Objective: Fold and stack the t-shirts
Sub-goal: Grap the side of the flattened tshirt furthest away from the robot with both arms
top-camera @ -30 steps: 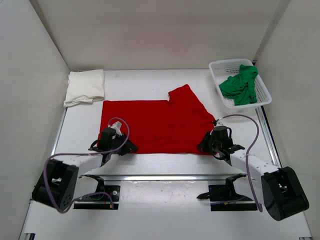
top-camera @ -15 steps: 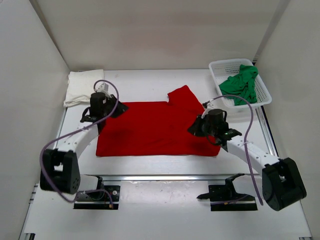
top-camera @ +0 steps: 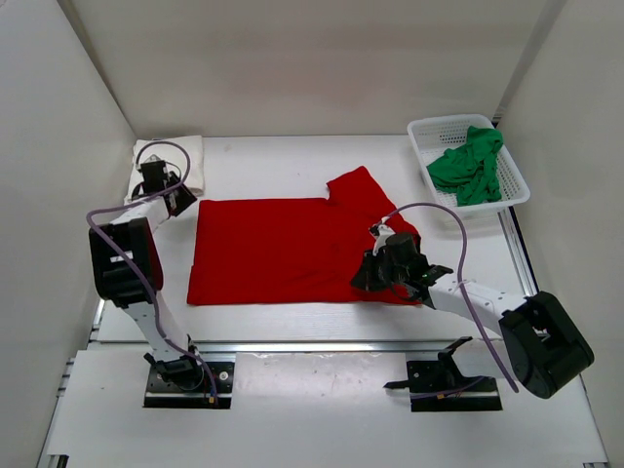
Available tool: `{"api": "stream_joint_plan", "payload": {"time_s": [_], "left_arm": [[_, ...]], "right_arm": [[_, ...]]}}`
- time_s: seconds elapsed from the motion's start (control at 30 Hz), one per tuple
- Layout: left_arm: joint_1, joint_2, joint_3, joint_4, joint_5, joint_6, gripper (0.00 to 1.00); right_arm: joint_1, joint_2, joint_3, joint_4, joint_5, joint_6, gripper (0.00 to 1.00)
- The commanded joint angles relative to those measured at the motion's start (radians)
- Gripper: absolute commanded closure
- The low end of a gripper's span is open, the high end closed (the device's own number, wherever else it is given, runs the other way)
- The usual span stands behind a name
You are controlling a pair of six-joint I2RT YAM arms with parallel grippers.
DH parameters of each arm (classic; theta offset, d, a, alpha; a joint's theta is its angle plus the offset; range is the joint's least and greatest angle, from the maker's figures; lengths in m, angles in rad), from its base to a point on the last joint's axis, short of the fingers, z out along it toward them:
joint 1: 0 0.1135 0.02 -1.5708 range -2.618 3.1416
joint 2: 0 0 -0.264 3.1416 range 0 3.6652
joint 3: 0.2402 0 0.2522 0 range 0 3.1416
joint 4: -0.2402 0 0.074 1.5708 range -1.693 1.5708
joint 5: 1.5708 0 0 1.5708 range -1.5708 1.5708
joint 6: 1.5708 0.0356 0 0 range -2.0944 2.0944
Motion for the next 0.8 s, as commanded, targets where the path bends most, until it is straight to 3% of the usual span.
{"api": "stream_joint_plan", "payload": {"time_s": [0.0, 0.4, 0.77], "left_arm": [[0.007, 0.056, 0.083, -0.05, -0.043, 0.067, 0.54], [-0.047, 0.199, 0.215, -0.081, -0.055, 0.079, 0.51], [-0.06, 0.235, 0.263, -0.115, -0.083, 0.075, 0.7]], "right_arm": [[0.01, 0.004, 0.01, 0.078, -0.017, 0.0, 0.99], [0.026, 0.03, 0.024, 0.075, -0.03, -0.003, 1.0], [0.014, 0.01, 0.059, 0.076, -0.017, -0.005, 1.0]]}}
